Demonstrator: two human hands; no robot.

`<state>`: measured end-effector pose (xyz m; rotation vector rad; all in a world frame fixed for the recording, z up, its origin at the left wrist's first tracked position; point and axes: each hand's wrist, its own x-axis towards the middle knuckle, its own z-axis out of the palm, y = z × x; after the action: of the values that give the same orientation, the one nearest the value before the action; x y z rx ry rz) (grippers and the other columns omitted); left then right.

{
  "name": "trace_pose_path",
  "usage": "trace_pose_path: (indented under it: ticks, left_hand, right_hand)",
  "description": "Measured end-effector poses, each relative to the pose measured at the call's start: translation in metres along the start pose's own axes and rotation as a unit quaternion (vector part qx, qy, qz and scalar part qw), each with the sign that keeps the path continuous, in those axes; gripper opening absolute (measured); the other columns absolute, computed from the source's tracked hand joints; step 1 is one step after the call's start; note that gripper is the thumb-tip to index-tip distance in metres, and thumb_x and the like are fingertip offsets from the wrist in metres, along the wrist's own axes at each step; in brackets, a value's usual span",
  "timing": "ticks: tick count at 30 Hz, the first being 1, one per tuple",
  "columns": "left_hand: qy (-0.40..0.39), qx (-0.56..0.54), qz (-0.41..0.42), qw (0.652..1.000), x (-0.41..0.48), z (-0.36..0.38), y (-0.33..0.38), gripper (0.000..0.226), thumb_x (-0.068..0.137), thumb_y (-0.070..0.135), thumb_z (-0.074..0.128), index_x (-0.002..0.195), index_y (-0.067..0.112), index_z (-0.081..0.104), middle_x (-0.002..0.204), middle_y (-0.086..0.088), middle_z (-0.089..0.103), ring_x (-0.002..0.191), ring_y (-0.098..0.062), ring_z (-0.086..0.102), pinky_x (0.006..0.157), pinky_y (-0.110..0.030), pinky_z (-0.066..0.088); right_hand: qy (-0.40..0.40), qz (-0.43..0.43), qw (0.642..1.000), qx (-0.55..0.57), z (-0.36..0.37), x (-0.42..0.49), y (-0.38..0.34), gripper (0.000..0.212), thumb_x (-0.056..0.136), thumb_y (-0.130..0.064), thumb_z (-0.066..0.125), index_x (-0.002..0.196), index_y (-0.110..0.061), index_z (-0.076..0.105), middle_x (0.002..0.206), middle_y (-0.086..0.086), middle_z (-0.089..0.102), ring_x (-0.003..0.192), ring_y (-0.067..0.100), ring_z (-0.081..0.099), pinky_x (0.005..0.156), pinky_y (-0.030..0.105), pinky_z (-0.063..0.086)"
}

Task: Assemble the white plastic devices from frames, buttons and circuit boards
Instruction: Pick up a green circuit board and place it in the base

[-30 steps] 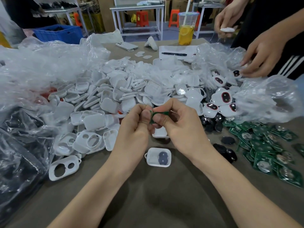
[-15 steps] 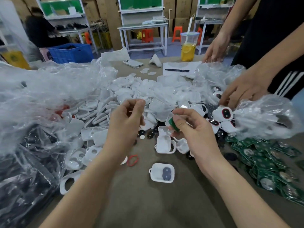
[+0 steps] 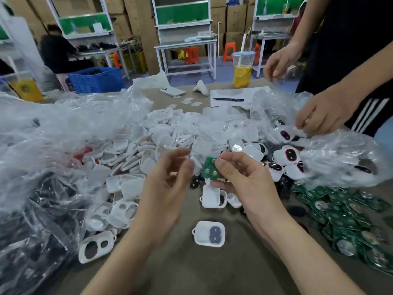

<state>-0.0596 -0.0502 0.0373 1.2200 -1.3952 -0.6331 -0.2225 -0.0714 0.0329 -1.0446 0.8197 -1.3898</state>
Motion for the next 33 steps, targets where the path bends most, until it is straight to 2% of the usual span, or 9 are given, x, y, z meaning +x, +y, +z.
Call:
trace_pose_path:
  ticks: [3,4,8,14,18,22,25,28,33]
  left_hand:
    - [-0.066,-0.071,-0.030,0.995,-0.010,0.011,-0.003,0.010,0.097,0.027,0.066,0.104,0.033,0.070,0.101,0.009,0.075,0.095,-0.007,0.070,0.083,-0.023,0.055]
    - [-0.077,-0.084,-0.030,0.993,-0.010,0.012,-0.004,0.013,0.098,0.022,0.065,0.103,0.032,0.071,0.100,0.008,0.076,0.093,-0.006,0.070,0.083,-0.022,0.054]
    - [-0.073,-0.118,-0.028,0.990,-0.008,0.008,-0.005,0.019,0.097,0.014,0.064,0.095,0.030,0.074,0.085,0.006,0.074,0.073,-0.004,0.063,0.070,-0.014,0.050]
    - [-0.080,-0.113,-0.028,0.990,-0.007,0.005,-0.009,0.017,0.097,0.016,0.066,0.091,0.030,0.075,0.079,0.008,0.072,0.069,-0.002,0.062,0.068,-0.013,0.049]
    - [-0.016,-0.019,0.013,1.000,-0.008,0.008,-0.014,0.018,0.092,0.019,0.072,0.088,0.036,0.069,0.089,0.013,0.074,0.082,-0.005,0.068,0.071,-0.012,0.049]
    - [0.010,0.106,0.152,0.983,-0.008,0.000,-0.014,0.021,0.094,0.018,0.069,0.083,0.032,0.058,0.101,0.017,0.062,0.082,-0.005,0.061,0.052,-0.005,0.038]
    - [-0.005,0.132,0.181,0.975,-0.008,-0.004,-0.017,0.018,0.096,0.020,0.067,0.082,0.027,0.058,0.112,0.018,0.053,0.083,-0.004,0.059,0.047,-0.004,0.033]
    - [-0.006,0.136,0.181,0.974,-0.008,-0.003,-0.018,0.015,0.096,0.023,0.067,0.083,0.026,0.060,0.113,0.019,0.051,0.084,-0.003,0.059,0.048,-0.003,0.033]
    - [0.000,0.127,0.187,0.974,-0.007,-0.001,-0.019,0.007,0.095,0.022,0.068,0.091,0.023,0.063,0.105,0.017,0.056,0.091,-0.005,0.062,0.067,-0.009,0.042]
  right_hand:
    - [-0.007,0.012,1.000,0.016,0.002,-0.004,0.000,0.002,0.085,-0.013,0.074,0.084,-0.015,0.075,0.082,0.005,0.075,0.078,0.018,0.075,0.068,0.025,0.060]
    - [-0.011,0.017,1.000,0.015,0.002,-0.005,-0.001,0.001,0.083,-0.017,0.076,0.083,-0.018,0.076,0.084,0.006,0.075,0.080,0.019,0.075,0.070,0.026,0.060]
    - [-0.037,0.022,0.999,-0.015,0.003,-0.006,-0.004,0.011,0.074,-0.028,0.078,0.084,-0.023,0.077,0.087,0.006,0.076,0.085,0.020,0.075,0.074,0.027,0.060]
    - [-0.048,0.015,0.997,-0.057,0.003,-0.005,-0.005,0.015,0.074,-0.029,0.075,0.089,-0.025,0.078,0.090,0.008,0.077,0.087,0.019,0.074,0.075,0.027,0.060]
    - [-0.049,0.024,0.997,-0.061,0.000,-0.004,-0.003,0.018,0.071,-0.032,0.078,0.088,-0.025,0.078,0.097,0.010,0.076,0.096,0.025,0.074,0.079,0.029,0.060]
    - [-0.065,0.045,0.996,-0.038,0.001,-0.005,-0.004,0.026,0.064,-0.040,0.082,0.086,-0.026,0.079,0.099,0.002,0.078,0.093,0.017,0.075,0.084,0.023,0.058]
    - [-0.067,0.036,0.997,-0.007,0.002,-0.004,-0.004,0.020,0.064,-0.031,0.081,0.084,-0.029,0.079,0.101,0.002,0.078,0.091,0.010,0.073,0.079,0.017,0.054]
    - [-0.077,0.041,0.996,0.022,0.001,-0.003,-0.004,0.021,0.066,-0.019,0.080,0.085,-0.030,0.078,0.101,0.003,0.077,0.094,0.015,0.071,0.080,0.019,0.054]
    - [-0.074,0.061,0.995,0.030,-0.002,-0.002,-0.004,0.027,0.065,-0.015,0.079,0.086,-0.031,0.079,0.094,0.000,0.076,0.089,0.016,0.071,0.079,0.021,0.055]
